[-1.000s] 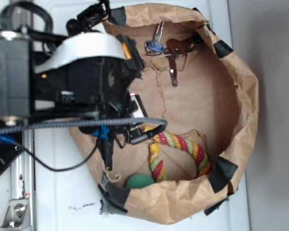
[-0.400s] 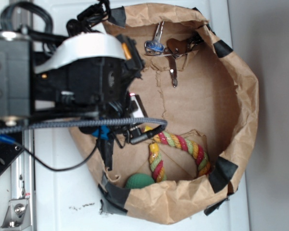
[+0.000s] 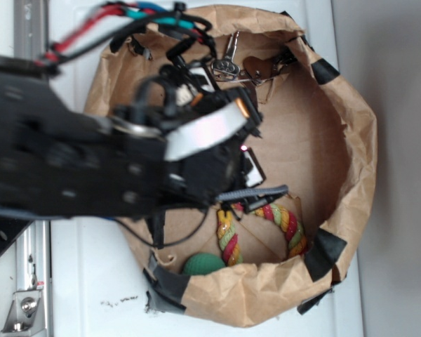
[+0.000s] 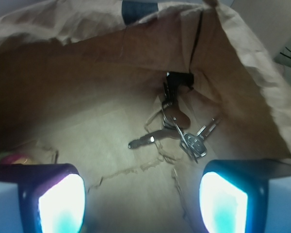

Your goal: Grab the silver keys.

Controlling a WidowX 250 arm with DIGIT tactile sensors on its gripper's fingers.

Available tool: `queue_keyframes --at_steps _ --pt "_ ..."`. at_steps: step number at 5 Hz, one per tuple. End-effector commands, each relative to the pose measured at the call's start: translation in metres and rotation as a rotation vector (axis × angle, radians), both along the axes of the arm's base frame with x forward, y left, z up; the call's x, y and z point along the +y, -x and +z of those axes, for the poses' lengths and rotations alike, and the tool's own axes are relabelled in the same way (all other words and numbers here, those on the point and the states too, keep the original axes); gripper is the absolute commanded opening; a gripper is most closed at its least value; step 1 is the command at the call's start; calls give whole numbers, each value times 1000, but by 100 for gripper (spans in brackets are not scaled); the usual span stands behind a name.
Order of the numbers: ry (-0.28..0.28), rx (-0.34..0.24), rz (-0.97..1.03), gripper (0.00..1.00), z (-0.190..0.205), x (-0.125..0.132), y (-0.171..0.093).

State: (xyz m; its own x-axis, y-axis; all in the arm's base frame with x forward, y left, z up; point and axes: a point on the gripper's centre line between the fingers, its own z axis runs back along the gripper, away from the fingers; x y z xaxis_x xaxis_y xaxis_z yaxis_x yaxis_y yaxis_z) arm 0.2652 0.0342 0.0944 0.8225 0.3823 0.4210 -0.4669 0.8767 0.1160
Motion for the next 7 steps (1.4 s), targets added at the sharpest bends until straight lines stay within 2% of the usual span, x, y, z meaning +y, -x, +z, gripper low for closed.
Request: queue_keyframes --at_steps 1,2,3,4,5,6,7 --pt "26 -25 34 100 7 31 -24" --pt "2 -53 54 100 9 50 -33" --pt "-46 -91 70 100 12 67 -31" --pt "-44 -92 48 100 14 69 -21" --pt "-74 -90 32 100 10 72 -17" --pt "-67 -67 -8 100 3 74 -14" --pt "-78 28 -89 100 -12 68 -11"
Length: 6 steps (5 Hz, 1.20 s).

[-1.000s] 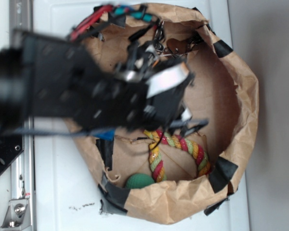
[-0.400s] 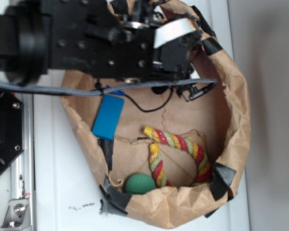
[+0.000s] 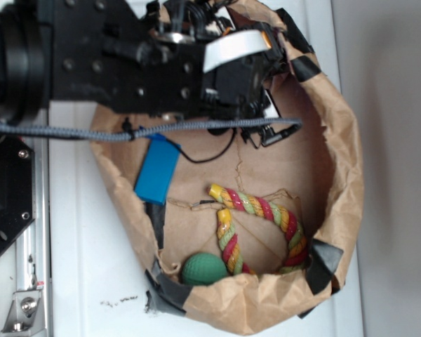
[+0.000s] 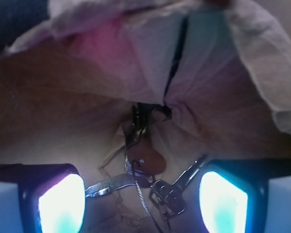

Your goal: Grab the silver keys.

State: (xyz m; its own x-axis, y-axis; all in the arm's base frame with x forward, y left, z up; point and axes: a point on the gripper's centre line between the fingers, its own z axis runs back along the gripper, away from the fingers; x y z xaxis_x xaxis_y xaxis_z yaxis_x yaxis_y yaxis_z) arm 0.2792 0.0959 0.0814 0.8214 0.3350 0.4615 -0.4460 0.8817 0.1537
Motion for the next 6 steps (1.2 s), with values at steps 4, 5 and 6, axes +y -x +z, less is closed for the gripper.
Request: queue_keyframes --at_steps 4,5,6 --pt "-19 173 -215 100 -9 -1 -4" --pt "-19 173 -215 100 -9 -1 -4" --pt "-19 173 -215 100 -9 -1 -4"
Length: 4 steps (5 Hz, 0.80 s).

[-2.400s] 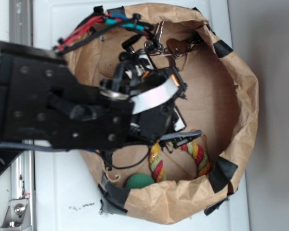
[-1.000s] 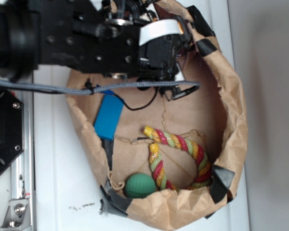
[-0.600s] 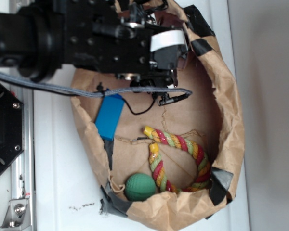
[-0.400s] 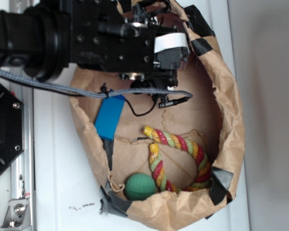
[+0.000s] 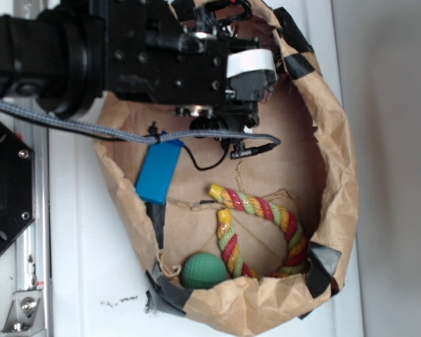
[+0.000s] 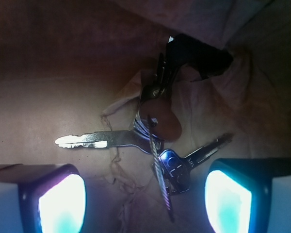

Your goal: Grab the silver keys.

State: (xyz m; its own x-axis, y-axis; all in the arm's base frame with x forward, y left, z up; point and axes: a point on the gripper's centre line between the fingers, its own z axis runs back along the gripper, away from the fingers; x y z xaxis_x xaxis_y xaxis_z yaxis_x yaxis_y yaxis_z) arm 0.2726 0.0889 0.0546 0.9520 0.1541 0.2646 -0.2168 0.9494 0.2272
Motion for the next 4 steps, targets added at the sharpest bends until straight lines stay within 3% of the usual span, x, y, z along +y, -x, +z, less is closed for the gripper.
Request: queue_keyframes --at_steps 1,2,3,4 --pt "-13 -49 -14 100 18 6 -10" --pt "-6 15 20 100 -7 10 -21" --pt "-14 2 5 100 -21 7 -28" --pt "32 -28 -25 97 -11 3 -23"
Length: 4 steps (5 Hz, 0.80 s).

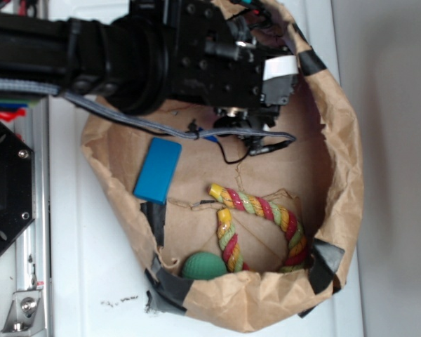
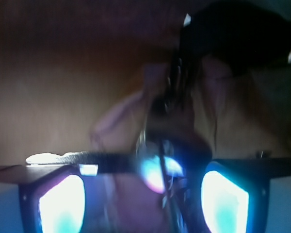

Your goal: Grab the silver keys.

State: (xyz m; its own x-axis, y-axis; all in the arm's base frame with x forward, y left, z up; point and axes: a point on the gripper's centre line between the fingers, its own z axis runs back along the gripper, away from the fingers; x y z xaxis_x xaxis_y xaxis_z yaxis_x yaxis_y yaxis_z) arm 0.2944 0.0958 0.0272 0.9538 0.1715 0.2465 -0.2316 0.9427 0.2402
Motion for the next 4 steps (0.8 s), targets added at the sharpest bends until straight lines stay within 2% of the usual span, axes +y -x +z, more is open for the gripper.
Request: queue_keyframes --at_steps 1,4 --pt "50 -87 -61 0 25 -4 3" --pt "45 -83 -76 0 36 -1 10"
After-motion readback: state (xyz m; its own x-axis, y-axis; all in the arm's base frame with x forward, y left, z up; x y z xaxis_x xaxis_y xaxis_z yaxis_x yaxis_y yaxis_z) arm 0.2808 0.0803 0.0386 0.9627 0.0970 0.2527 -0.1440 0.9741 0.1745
